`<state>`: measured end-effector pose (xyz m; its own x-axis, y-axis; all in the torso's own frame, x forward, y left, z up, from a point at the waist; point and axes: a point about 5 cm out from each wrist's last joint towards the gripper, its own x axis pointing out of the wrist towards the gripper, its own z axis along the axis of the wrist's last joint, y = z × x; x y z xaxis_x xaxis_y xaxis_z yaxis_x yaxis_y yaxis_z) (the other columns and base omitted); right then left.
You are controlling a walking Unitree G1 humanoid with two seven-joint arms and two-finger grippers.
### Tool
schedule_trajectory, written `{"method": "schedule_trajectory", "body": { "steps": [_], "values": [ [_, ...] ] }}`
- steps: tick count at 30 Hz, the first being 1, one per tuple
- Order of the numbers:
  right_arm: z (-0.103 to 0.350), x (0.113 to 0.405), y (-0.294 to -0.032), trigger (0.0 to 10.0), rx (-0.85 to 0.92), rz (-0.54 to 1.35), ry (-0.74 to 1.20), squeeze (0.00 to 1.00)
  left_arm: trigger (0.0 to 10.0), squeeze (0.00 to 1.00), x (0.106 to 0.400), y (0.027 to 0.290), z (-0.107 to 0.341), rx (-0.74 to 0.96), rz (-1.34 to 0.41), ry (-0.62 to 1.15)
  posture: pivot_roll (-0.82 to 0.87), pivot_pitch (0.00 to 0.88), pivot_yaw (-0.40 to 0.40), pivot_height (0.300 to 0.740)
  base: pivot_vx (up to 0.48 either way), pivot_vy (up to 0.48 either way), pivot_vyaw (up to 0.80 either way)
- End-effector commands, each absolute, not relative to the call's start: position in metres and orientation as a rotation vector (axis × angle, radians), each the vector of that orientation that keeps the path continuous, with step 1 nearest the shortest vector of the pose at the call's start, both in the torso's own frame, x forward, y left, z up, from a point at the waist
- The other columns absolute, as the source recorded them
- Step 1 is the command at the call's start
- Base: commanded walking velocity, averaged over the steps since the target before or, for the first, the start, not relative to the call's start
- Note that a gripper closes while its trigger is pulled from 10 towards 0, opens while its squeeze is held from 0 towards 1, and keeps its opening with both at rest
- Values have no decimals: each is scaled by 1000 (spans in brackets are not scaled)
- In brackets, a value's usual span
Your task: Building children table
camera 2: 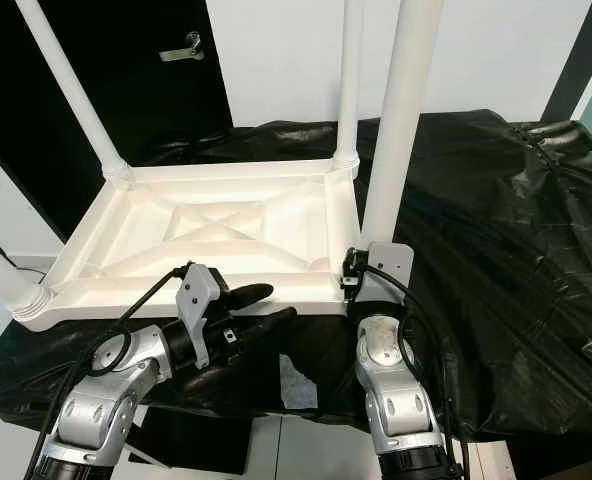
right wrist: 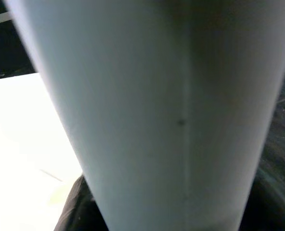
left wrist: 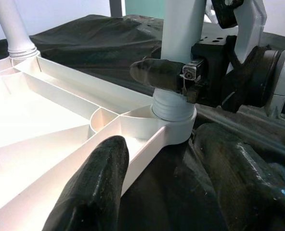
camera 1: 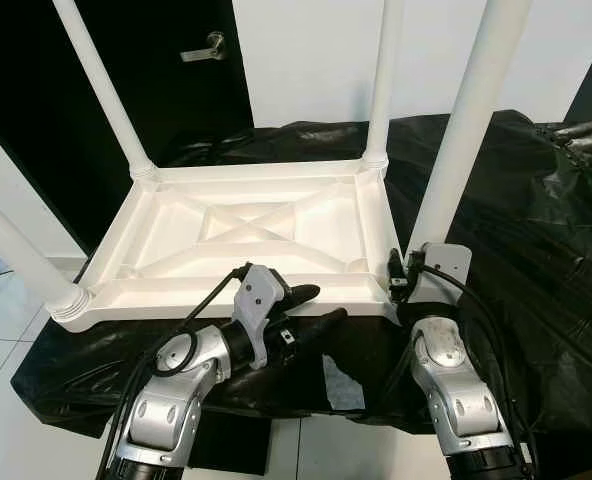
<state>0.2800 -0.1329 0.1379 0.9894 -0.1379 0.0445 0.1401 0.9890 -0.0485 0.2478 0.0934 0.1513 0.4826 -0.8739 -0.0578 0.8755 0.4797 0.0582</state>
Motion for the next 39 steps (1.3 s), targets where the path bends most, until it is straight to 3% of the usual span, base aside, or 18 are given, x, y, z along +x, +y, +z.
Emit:
{"method": "schedule_trajectory", "body": {
  "steps": [1, 14, 15, 21, 24, 32, 33, 34, 39],
  "values": [
    [126, 277, -139, 10000, -59, -119, 4, 1000, 10000, 0, 253, 98, 149, 103, -936, 24, -55, 0, 48, 740, 0, 0, 0],
    [136, 270, -157, 10000, -113, 176, -74, 1000, 10000, 0, 249, 96, 146, 128, -943, 26, -54, 0, 41, 740, 0, 0, 0],
    [138, 274, -171, 10000, -158, 304, -57, 0, 10000, 0, 248, 95, 146, 136, -949, 27, -54, 0, 39, 740, 0, 0, 0],
    [142, 283, -173, 10000, -182, 447, -56, 0, 10000, 0, 248, 93, 145, 145, -950, 24, -54, 0, 39, 740, 0, 0, 0],
    [145, 293, -163, 10000, -193, 590, -56, 0, 10000, 0, 247, 89, 144, 157, -964, 24, -47, 0, 35, 740, 0, 0, 0],
    [142, 299, -149, 10000, -239, 725, -41, 0, 10000, 0, 246, 86, 142, 169, -981, 31, -38, 0, 33, 740, 0, 0, 0],
    [141, 300, -147, 4510, -252, 737, -42, 0, 10000, 0, 246, 85, 140, 176, -980, 39, -34, 0, 31, 740, 0, 0, 0],
    [141, 301, -146, 0, -265, 742, -42, 0, 10000, 0, 247, 84, 139, 188, -977, 40, -31, 0, 28, 740, 0, 0, 0],
    [138, 301, -152, 0, -254, 729, -33, 0, 10000, 0, 248, 83, 138, 192, -958, 43, -29, 0, 28, 740, 0, 0, 0]
  ]
}}
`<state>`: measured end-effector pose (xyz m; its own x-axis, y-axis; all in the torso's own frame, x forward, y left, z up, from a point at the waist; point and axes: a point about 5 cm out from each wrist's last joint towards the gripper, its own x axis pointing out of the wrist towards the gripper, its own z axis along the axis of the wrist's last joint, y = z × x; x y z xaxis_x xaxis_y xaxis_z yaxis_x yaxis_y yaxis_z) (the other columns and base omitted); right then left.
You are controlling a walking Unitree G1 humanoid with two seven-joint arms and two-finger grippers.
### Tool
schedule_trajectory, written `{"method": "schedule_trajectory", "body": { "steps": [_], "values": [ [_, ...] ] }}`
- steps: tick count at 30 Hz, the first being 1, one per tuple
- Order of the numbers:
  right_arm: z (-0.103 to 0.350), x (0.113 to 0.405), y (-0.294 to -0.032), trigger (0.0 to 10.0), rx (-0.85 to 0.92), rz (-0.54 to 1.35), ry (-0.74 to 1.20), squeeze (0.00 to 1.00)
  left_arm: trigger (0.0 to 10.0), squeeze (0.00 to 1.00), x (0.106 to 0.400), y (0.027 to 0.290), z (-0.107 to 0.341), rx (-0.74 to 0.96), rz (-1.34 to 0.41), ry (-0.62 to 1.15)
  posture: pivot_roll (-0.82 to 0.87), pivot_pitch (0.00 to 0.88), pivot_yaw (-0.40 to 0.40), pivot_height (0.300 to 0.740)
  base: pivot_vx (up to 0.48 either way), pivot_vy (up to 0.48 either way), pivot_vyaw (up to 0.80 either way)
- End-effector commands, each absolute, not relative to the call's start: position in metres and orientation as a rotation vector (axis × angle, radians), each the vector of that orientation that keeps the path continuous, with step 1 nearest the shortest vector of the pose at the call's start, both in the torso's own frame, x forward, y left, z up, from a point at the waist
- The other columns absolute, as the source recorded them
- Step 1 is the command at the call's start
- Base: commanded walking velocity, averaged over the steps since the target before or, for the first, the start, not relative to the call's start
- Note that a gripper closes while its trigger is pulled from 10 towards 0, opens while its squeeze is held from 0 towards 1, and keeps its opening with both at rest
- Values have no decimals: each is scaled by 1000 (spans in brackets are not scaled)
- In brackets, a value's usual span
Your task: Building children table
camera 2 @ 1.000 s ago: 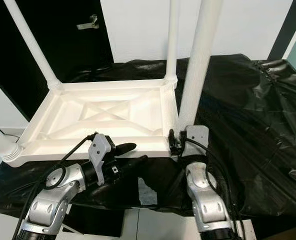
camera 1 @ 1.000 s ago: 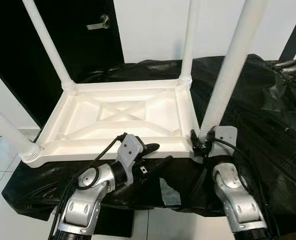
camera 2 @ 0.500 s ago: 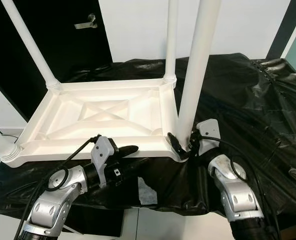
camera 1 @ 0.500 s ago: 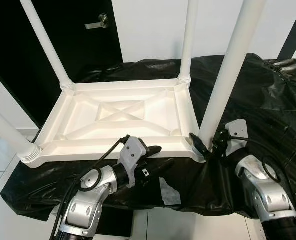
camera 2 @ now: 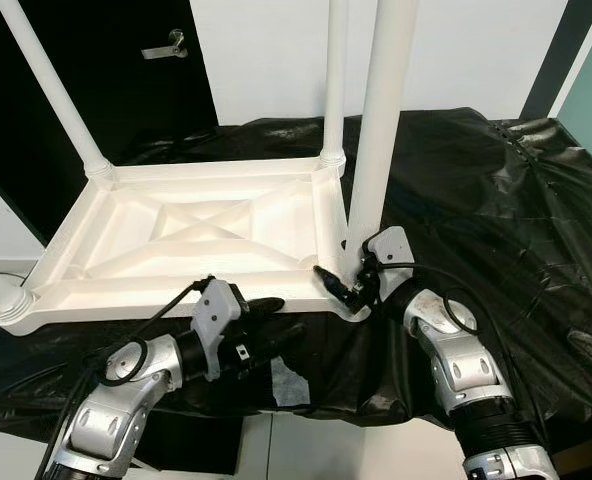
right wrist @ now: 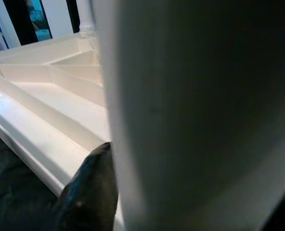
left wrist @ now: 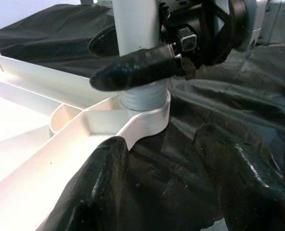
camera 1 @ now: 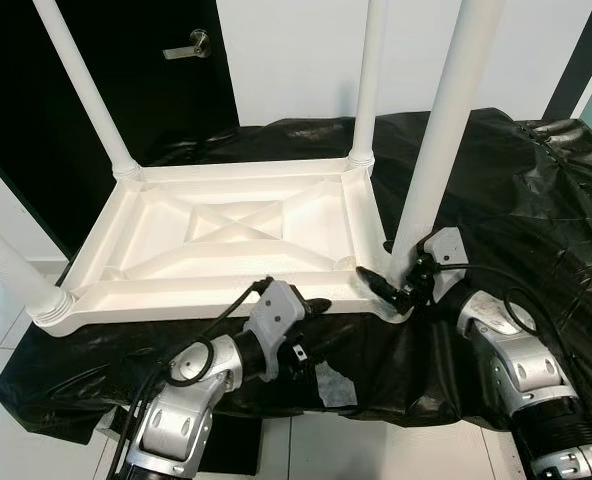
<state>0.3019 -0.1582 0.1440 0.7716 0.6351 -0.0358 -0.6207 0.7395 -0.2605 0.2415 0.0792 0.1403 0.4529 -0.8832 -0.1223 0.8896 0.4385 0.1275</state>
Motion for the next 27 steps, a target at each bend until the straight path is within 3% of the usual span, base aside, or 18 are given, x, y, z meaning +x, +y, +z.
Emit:
{"method": "schedule_trajectory", "body": {
  "steps": [1, 5, 6, 12, 13, 14, 15, 27],
  "values": [
    [138, 301, -152, 0, -254, 729, -33, 0, 10000, 0, 248, 83, 138, 192, -958, 43, -29, 0, 28, 740, 0, 0, 0],
    [135, 301, -159, 0, -241, 658, -23, 0, 10000, 0, 248, 83, 135, 162, -958, 62, -36, 0, 33, 740, 0, 0, 0],
    [133, 300, -159, 0, -235, 624, -19, 0, 10000, 1000, 248, 84, 134, 130, -960, 74, -38, 0, 35, 740, 0, 0, 0],
    [129, 292, -152, 0, -194, 551, -19, 0, 10000, 1000, 253, 84, 136, 137, -943, 54, -45, 0, 41, 740, 0, 0, 0],
    [128, 289, -150, 4941, -185, 523, -22, 0, 10000, 1000, 253, 84, 137, 155, -941, 46, -48, 0, 44, 740, 0, 0, 0],
    [128, 289, -150, 4941, -185, 523, -22, 0, 10000, 1000, 253, 84, 137, 155, -941, 46, -48, 0, 44, 740, 0, 0, 0],
    [128, 288, -148, 10000, -181, 501, -25, 0, 10000, 0, 253, 83, 137, 171, -948, 38, -53, 0, 47, 740, 0, 0, 0],
    [128, 278, -137, 10000, -104, 118, -19, 0, 10000, 0, 253, 81, 140, 209, -951, 5, -70, 0, 51, 740, 0, 0, 0]
  ]
}}
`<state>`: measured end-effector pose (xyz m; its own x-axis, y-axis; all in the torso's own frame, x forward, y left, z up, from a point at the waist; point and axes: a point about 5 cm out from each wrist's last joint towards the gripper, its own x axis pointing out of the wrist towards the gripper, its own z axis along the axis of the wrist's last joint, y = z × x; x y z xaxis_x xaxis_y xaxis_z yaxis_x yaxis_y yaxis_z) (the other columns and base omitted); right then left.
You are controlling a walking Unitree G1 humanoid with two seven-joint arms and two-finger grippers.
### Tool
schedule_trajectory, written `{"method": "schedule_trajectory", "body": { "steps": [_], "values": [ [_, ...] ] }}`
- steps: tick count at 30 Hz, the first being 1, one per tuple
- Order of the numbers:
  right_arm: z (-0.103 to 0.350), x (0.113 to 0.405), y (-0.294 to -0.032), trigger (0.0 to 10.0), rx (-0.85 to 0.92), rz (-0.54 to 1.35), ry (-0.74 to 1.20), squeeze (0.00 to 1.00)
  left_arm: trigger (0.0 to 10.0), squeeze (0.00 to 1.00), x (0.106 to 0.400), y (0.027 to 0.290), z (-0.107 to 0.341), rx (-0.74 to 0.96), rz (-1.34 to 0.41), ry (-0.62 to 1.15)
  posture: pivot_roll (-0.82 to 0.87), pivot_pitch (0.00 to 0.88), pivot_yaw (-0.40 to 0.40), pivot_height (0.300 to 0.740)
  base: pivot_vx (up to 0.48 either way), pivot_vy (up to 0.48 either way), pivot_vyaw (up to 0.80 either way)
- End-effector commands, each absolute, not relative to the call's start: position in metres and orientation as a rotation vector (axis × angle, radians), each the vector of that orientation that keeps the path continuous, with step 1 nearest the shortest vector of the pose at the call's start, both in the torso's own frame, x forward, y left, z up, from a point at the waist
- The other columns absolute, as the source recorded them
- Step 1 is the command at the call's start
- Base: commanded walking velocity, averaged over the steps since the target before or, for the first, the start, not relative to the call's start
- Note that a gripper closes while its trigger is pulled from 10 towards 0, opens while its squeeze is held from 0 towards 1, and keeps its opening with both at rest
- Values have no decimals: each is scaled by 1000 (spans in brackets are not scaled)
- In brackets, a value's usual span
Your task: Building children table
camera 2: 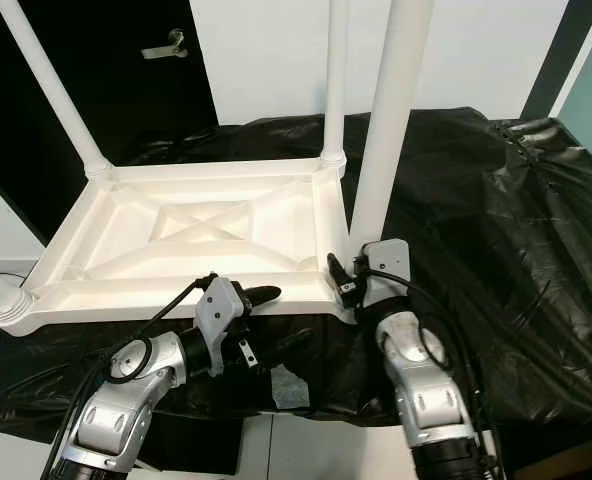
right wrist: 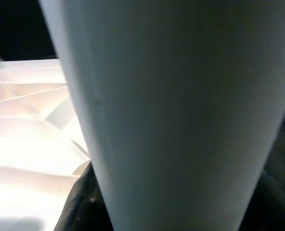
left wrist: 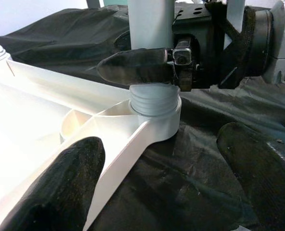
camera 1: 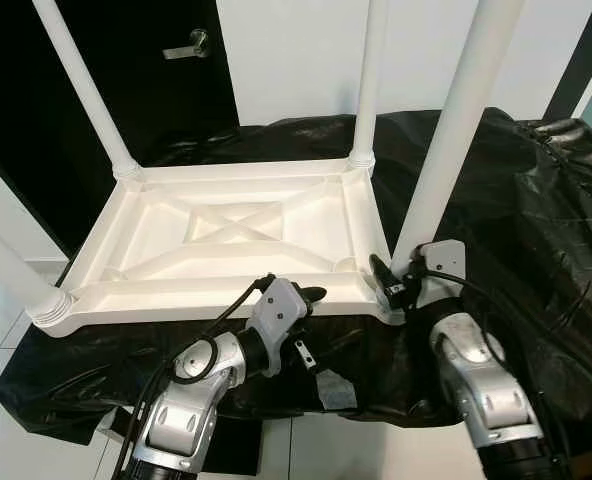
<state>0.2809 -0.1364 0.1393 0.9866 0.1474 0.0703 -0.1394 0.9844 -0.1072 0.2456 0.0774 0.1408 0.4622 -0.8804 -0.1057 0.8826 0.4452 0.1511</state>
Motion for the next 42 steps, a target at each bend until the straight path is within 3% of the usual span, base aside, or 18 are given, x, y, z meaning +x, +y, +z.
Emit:
{"method": "schedule_trajectory", "body": {
  "steps": [1, 5, 11, 12, 13, 14, 25, 33, 34, 42],
  "values": [
    [129, 276, -134, 10000, -99, 81, -20, 0, 10000, 0, 253, 81, 140, 209, -949, 2, -69, 0, 51, 740, 0, 0, 0],
    [127, 274, -129, 10000, -66, -50, 3, 0, 10000, 0, 254, 80, 140, 211, -937, -5, -61, 0, 41, 740, 0, 0, 0],
    [130, 271, -121, 10000, -41, -50, 4, 0, 10000, 0, 254, 81, 140, 213, -923, -11, -56, 0, 34, 740, 0, 0, 0],
    [131, 271, -120, 10000, -39, -43, 1, 263, 10000, 0, 254, 81, 140, 214, -922, -12, -56, 0, 35, 740, 0, 0, 0],
    [132, 270, -119, 10000, -41, -38, -5, 863, 10000, 0, 254, 81, 140, 215, -920, -13, -55, 0, 33, 740, 0, 0, 0],
    [133, 270, -118, 10000, -38, -34, -11, 1000, 10000, 0, 254, 81, 140, 216, -919, -14, -54, 0, 34, 740, 0, 0, 0],
    [144, 265, -122, 10000, -39, 120, -86, 1000, 10000, 0, 254, 82, 139, 231, -918, -17, -49, 0, 29, 740, 0, 0, 0],
    [143, 264, -150, 10000, -77, 451, -54, 1000, 10000, 0, 254, 83, 140, 241, -914, -20, -49, 0, 31, 740, 0, 0, 0],
    [143, 266, -152, 10000, -103, 507, -45, 0, 10000, 0, 255, 83, 140, 247, -915, -20, -45, 0, 31, 740, 0, 0, 0],
    [143, 288, -159, 10000, -237, 697, -12, 0, 10000, 0, 259, 83, 142, 258, -908, -29, -37, 0, 30, 740, 0, 0, 0]
  ]
}}
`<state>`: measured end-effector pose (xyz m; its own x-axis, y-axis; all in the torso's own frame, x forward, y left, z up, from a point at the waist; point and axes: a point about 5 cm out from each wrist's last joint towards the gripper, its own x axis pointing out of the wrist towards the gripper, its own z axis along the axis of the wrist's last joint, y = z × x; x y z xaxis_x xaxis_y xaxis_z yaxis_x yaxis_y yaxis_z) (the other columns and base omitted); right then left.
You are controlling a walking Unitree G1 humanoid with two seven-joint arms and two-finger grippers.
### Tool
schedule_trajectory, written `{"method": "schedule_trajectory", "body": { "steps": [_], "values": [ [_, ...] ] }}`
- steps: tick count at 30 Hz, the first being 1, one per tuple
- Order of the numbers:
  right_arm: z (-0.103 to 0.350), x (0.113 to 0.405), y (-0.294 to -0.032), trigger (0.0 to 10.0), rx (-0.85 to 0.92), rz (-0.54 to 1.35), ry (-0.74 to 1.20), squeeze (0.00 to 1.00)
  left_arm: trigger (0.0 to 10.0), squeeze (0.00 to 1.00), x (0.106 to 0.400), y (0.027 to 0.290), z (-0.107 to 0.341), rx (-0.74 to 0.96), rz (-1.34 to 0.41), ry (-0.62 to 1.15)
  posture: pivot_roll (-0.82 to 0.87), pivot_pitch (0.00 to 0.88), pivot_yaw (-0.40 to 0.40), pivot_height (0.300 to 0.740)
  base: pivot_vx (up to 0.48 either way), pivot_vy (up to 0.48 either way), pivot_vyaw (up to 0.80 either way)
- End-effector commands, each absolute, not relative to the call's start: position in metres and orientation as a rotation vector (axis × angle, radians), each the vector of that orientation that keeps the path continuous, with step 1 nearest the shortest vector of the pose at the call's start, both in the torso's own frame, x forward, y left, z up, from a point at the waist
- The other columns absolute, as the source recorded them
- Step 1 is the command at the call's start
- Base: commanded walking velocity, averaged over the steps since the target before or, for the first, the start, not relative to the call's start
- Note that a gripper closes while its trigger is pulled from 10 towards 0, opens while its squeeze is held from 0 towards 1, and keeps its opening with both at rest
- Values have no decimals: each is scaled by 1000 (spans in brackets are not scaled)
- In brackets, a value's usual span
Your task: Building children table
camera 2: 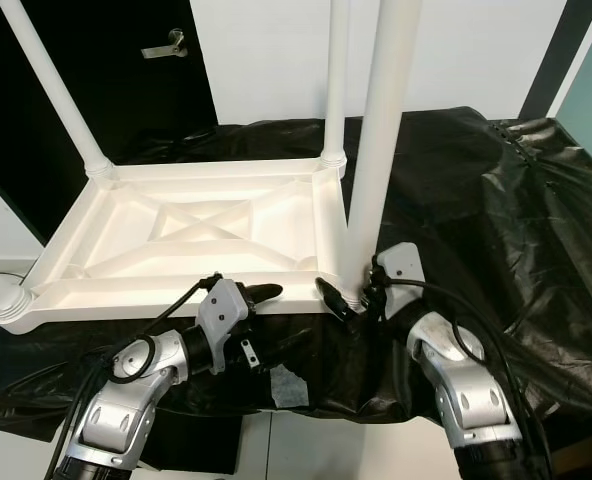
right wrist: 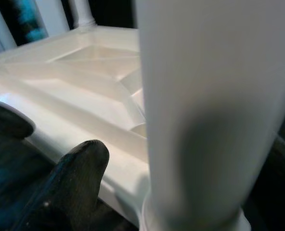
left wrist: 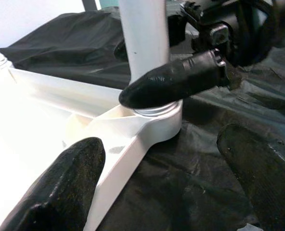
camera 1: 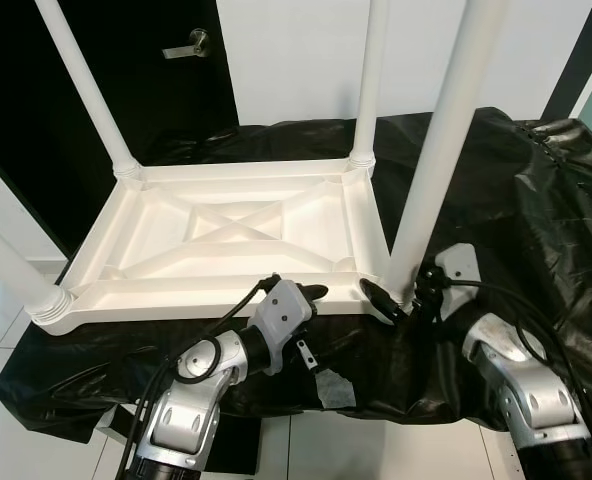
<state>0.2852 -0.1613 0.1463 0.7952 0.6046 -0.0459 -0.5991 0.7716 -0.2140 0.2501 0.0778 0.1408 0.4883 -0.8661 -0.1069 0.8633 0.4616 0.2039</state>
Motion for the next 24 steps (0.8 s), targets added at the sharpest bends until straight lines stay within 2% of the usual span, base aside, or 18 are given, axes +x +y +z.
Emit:
{"method": "schedule_trajectory", "body": {
  "steps": [1, 6, 7, 8, 9, 15, 21, 24],
  "values": [
    [143, 291, -159, 10000, -251, 722, -5, 0, 10000, 0, 259, 83, 142, 259, -907, -31, -37, 0, 30, 740, 0, 0, 0],
    [142, 302, -154, 10000, -292, 820, 23, 0, 10000, 0, 261, 82, 143, 259, -907, -37, -39, 0, 33, 740, 0, 0, 0],
    [139, 307, -152, 3216, -323, 854, 41, 0, 10000, 0, 262, 80, 144, 258, -909, -44, -33, 0, 27, 740, 0, 0, 0],
    [139, 307, -152, 3216, -323, 854, 41, 0, 10000, 0, 262, 80, 144, 258, -909, -44, -33, 0, 27, 740, 0, 0, 0],
    [136, 307, -152, 0, -337, 870, 51, 0, 10000, 0, 262, 80, 145, 259, -907, -47, -27, 0, 22, 740, 0, 0, 0],
    [132, 306, -154, 0, -365, 887, 61, 0, 10000, 0, 264, 80, 145, 259, -897, -51, -24, 0, 18, 740, 0, 0, 0],
    [125, 306, -161, 0, -339, 795, 71, 0, 10000, 0, 262, 81, 143, 257, -889, -47, -26, 0, 8, 740, 0, 0, 0],
    [119, 306, -164, 0, -318, 613, 73, 0, 10000, 0, 262, 82, 142, 253, -879, -45, -31, 0, 3, 740, 0, 0, 0]
  ]
}}
